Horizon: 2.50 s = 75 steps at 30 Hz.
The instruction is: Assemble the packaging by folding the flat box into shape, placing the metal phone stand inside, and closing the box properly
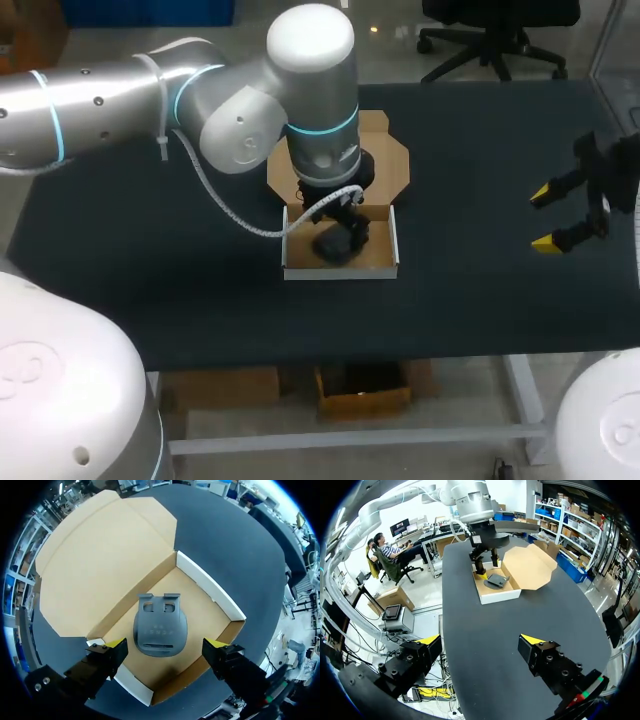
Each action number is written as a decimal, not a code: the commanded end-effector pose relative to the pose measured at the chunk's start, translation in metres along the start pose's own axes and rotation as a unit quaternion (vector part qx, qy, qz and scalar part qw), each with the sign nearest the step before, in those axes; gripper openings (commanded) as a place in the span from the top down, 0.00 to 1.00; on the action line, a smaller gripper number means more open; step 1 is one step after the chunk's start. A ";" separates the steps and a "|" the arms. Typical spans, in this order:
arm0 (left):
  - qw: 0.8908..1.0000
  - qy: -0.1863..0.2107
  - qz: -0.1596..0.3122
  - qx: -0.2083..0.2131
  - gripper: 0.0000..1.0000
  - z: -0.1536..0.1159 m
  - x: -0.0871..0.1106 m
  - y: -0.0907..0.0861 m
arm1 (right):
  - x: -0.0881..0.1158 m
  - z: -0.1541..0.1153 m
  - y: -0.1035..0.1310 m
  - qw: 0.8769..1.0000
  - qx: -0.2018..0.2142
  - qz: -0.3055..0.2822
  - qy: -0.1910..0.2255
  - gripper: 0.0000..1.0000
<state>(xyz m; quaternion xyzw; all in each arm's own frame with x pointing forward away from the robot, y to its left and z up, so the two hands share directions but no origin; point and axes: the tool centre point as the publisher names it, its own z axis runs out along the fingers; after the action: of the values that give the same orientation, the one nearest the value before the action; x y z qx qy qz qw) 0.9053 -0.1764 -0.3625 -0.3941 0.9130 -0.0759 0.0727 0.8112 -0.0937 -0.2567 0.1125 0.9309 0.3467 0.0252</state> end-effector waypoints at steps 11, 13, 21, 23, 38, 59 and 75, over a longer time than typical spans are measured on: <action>0.999 0.006 -0.042 -0.004 0.00 0.008 0.008 -0.006 | 0.001 -0.001 0.000 1.000 0.000 0.000 0.001 0.00; 0.998 0.010 -0.060 -0.003 0.00 0.010 0.009 -0.009 | 0.001 -0.001 0.000 1.000 0.000 0.000 0.001 0.00; 0.990 0.010 -0.143 -0.009 0.00 0.018 0.011 -0.012 | 0.001 -0.001 0.000 1.000 0.000 0.000 0.001 0.00; 0.987 0.013 -0.162 -0.011 0.00 0.019 0.012 -0.011 | 0.001 -0.001 0.000 1.000 0.000 0.000 0.001 0.00; 0.972 0.020 -0.234 -0.022 0.00 0.025 0.017 -0.001 | 0.001 -0.001 0.000 1.000 0.000 0.000 0.001 0.00; 0.959 0.014 -0.277 -0.056 0.00 0.036 0.053 0.016 | 0.001 -0.001 0.000 1.000 0.000 0.000 0.001 0.00; 0.951 -0.002 -0.301 -0.065 0.00 0.030 0.082 0.040 | 0.001 -0.001 0.000 1.000 0.000 0.000 0.001 0.00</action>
<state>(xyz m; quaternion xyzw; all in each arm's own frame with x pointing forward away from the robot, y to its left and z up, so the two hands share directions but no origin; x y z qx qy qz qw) 0.8333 -0.2093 -0.4054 -0.6536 0.7559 -0.0340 0.0150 0.8110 -0.0937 -0.2567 0.1125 0.9309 0.3467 0.0252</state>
